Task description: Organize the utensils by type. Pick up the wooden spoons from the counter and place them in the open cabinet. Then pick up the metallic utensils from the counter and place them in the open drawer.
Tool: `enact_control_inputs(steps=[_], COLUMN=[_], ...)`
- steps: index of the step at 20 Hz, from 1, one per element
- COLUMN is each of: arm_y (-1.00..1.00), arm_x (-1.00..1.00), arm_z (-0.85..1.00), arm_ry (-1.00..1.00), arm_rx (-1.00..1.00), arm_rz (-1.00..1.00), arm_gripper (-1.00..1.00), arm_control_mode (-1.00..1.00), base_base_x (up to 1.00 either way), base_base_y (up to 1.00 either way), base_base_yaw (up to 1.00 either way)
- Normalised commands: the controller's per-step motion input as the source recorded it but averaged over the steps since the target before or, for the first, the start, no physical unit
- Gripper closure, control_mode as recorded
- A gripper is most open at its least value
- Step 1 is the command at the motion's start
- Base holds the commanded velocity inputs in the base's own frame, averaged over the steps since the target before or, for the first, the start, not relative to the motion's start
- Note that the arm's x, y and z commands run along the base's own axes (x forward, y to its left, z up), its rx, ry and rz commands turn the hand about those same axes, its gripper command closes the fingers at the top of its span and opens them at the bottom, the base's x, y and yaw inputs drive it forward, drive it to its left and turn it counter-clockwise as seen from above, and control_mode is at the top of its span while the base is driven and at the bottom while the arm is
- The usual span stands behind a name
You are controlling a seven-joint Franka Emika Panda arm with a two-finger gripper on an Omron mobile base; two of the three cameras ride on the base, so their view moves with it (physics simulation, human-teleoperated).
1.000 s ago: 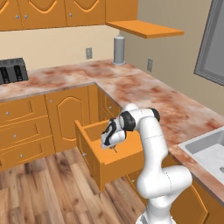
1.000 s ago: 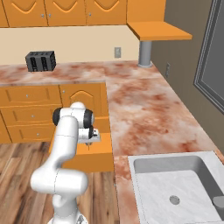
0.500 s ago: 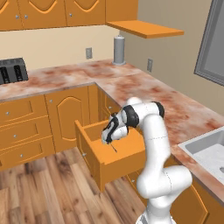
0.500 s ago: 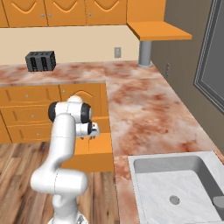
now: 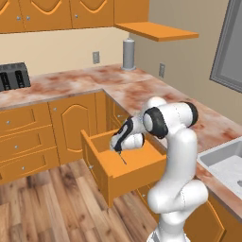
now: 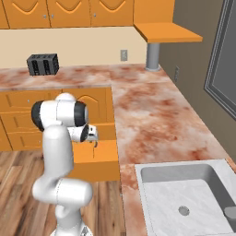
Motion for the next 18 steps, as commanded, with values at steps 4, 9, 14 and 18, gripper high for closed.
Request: enact_control_inputs(steps=[4, 9, 14, 18], arm_y=[-0.34, -0.52, -0.4, -0.29], arm_x=[-0.86, -0.51, -0.48, -0.64], arm_z=[1.0, 1.0, 1.0, 1.0], arm_ry=[-0.14, -0.2, -0.22, -0.14], arm_rx=[0.11, 0.0, 0.0, 0.0], arm_rz=[-0.13, -0.21, -0.14, -0.13], arm_gripper=[-1.0, -1.0, -1.0, -1.0], arm_control_mode=[-1.0, -1.0, -1.0, -1.0], base_base_x=[0.0, 0.0, 0.0, 0.0], base_base_y=[0.0, 0.0, 0.0, 0.0], base_base_yaw=[0.0, 0.0, 0.0, 0.0])
